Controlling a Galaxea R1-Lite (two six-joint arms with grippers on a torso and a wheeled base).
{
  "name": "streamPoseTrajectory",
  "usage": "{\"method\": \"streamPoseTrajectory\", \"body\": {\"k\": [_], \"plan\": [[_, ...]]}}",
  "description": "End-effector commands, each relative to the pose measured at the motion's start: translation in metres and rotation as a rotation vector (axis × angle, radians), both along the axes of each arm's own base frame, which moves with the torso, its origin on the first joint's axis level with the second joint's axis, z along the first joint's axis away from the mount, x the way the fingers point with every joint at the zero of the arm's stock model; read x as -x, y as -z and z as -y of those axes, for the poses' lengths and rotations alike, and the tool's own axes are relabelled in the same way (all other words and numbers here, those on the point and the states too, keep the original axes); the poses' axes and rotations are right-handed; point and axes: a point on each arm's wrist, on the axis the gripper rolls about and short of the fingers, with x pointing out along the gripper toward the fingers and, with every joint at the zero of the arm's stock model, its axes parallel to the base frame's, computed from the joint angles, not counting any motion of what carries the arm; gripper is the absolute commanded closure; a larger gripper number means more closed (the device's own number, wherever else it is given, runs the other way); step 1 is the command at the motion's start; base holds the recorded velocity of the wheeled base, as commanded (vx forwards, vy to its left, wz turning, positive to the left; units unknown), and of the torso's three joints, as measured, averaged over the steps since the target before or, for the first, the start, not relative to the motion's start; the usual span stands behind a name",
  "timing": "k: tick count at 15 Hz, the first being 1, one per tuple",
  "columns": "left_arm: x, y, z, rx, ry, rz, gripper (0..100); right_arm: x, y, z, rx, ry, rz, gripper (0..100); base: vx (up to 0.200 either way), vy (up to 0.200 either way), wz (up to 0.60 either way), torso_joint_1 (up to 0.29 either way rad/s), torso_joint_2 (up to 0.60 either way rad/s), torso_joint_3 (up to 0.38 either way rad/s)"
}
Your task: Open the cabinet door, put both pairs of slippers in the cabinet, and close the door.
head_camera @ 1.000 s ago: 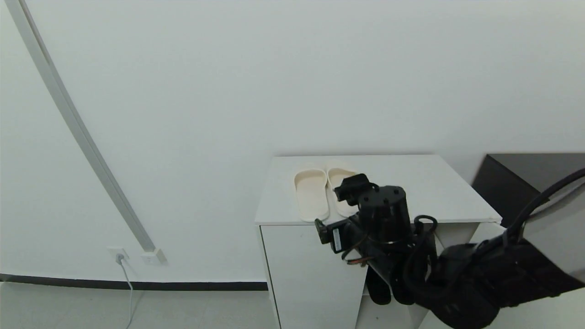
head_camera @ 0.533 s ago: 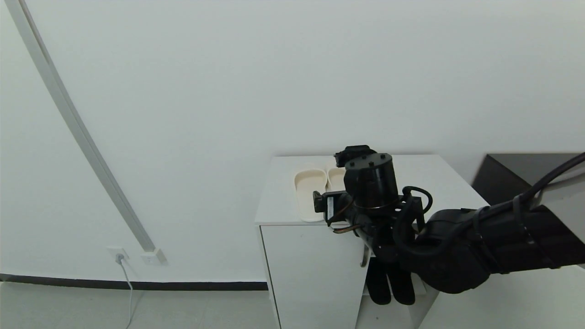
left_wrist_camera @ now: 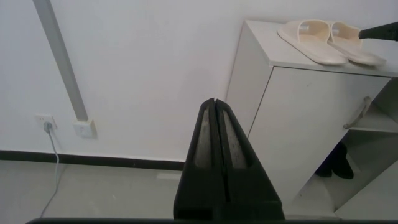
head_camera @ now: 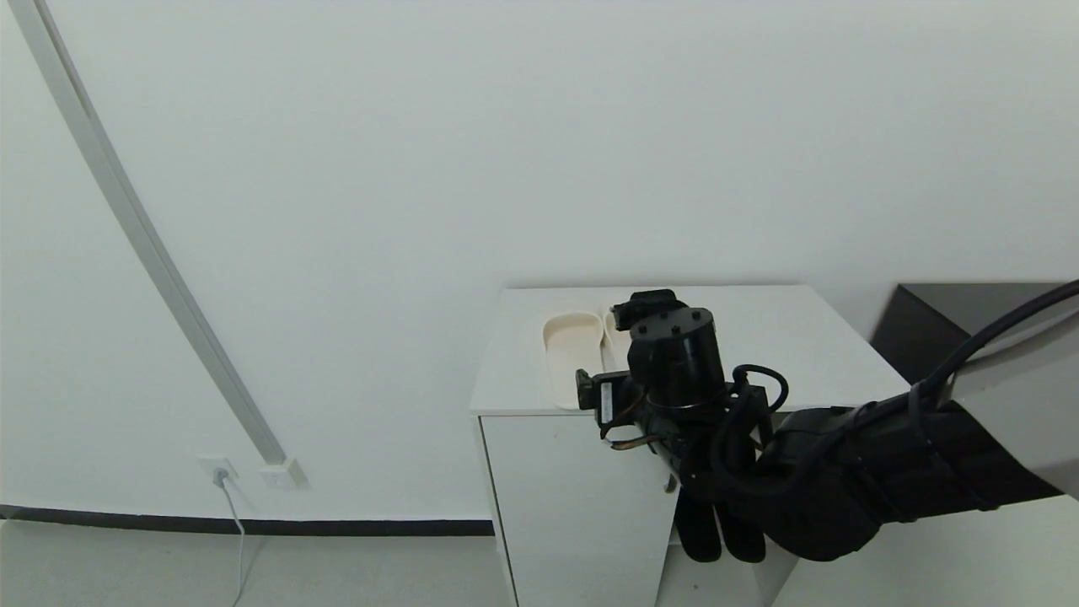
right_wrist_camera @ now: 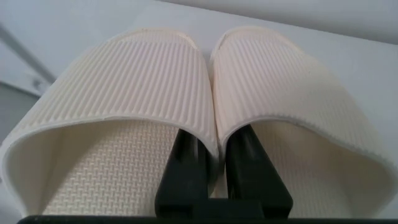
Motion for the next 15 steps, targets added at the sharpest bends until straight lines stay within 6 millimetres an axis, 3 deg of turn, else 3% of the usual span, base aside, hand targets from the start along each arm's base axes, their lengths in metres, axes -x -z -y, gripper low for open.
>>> {"method": "streamPoseTrajectory", "body": {"k": [1,5,10,15], "plan": [[0.0,0.0,0.0,0.001,0.0,0.001,100,-0.001,0.004,-0.001,0.009,-0.001,-0.007,0,0.2,0.0,0.0,-0.002,0.01,0.002],[0.0,0.0,0.0,0.001,0.0,0.001,100,-0.005,0.019,-0.006,0.023,-0.001,-0.022,0,0.2,0.0,0.0,0.0,0.0,0.001],[0.0,0.0,0.0,0.002,-0.003,0.001,100,-0.019,0.042,-0.017,0.023,-0.002,-0.018,0,0.0,0.0,0.0,0.0,0.0,0.0],[0.0,0.0,0.0,0.007,-0.005,0.001,100,-0.056,0.048,-0.025,0.021,0.019,0.02,0,0.0,0.0,0.0,0.0,0.0,0.0]]}}
